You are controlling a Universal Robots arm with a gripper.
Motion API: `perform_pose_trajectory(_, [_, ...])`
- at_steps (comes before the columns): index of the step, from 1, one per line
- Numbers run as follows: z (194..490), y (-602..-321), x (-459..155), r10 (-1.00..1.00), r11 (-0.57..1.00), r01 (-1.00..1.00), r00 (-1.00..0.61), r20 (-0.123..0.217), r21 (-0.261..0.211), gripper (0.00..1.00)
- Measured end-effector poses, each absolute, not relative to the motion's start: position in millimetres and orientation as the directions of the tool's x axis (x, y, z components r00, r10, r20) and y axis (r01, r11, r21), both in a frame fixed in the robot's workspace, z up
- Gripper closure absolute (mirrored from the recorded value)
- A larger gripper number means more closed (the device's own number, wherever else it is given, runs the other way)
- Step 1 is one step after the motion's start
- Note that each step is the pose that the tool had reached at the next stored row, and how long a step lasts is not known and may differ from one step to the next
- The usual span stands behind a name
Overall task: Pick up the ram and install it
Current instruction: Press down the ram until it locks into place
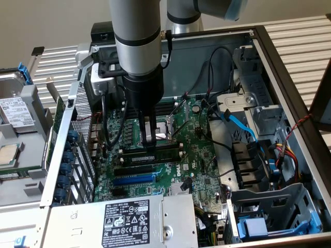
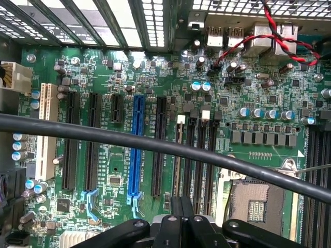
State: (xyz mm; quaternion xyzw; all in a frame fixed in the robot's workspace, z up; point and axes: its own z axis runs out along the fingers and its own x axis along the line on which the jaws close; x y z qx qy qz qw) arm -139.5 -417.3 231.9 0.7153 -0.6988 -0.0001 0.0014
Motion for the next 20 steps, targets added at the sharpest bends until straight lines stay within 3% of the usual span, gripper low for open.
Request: perform_pose_trajectory(20, [252, -417, -140, -1.0, -0.023, -1.0, 0.023, 0.002, 0.002, 0.89])
